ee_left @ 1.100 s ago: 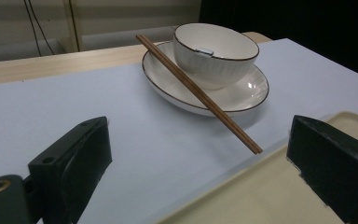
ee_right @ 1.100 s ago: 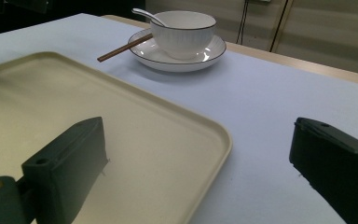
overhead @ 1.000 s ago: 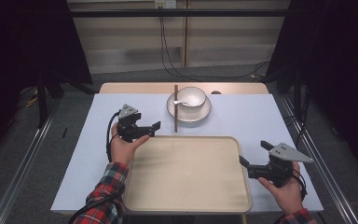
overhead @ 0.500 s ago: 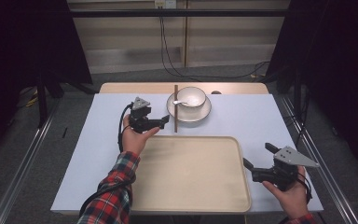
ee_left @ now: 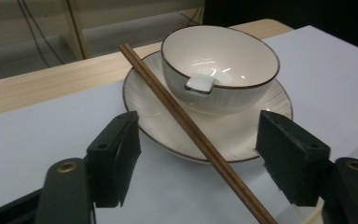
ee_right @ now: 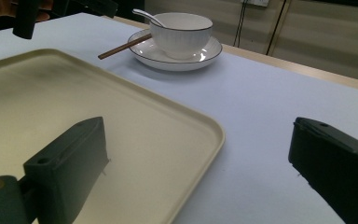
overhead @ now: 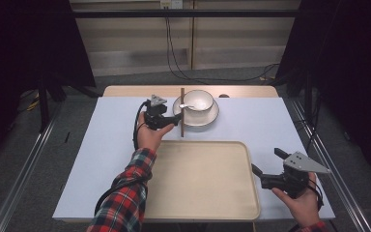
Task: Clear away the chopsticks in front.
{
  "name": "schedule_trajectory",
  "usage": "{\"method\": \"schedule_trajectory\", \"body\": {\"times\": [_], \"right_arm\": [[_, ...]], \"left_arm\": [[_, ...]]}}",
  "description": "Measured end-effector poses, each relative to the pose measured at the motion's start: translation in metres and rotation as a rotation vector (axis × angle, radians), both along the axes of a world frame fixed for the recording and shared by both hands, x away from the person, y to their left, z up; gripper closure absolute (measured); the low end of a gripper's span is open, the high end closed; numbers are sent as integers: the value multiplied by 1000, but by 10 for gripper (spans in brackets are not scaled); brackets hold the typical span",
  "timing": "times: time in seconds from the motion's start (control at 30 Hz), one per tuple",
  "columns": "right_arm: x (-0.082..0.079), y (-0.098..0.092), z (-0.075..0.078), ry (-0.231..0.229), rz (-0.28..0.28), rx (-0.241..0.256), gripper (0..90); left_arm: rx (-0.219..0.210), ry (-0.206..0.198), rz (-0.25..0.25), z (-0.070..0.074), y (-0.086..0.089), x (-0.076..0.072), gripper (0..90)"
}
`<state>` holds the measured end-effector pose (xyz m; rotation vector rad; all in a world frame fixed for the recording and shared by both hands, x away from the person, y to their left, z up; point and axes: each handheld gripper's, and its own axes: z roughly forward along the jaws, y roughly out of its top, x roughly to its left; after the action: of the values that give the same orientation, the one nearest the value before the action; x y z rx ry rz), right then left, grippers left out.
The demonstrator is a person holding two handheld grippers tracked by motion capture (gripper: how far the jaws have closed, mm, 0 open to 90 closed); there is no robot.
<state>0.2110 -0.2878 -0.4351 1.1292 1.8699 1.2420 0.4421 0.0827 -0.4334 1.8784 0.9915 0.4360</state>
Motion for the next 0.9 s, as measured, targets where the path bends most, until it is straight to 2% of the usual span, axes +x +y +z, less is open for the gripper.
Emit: {"method": "schedule_trajectory", "body": {"times": [0.1,0.27,0.33,0.4,0.47,0.53,0.6,0.63,0.7,0.83,0.87,0.9], "right_arm": [[0,0,0,-4,7,-4,44],[2,1,-1,-1,14,1,45],[2,1,-1,0,16,0,47],[2,2,-1,4,17,3,49],[3,2,-2,4,17,3,49],[3,2,-2,5,24,1,51],[3,2,-2,7,30,2,56],[2,1,-2,11,24,2,57],[2,1,-3,13,24,2,57],[2,2,-2,11,30,2,57],[1,2,-2,12,31,1,57],[1,2,-2,10,28,0,57]], "left_arm": [[44,-2,11,-3,-4,5,343],[69,9,36,-11,-9,12,406],[58,13,42,-14,-10,15,406],[50,44,40,-18,-11,19,427],[49,45,47,-19,-12,20,463],[66,52,37,-22,-15,23,492],[58,73,64,-26,-17,25,537],[72,80,61,-26,-16,26,554],[47,90,68,-27,-18,27,565],[38,100,74,-27,-19,28,585],[21,106,80,-27,-20,28,589],[49,108,74,-27,-20,29,604]]}}
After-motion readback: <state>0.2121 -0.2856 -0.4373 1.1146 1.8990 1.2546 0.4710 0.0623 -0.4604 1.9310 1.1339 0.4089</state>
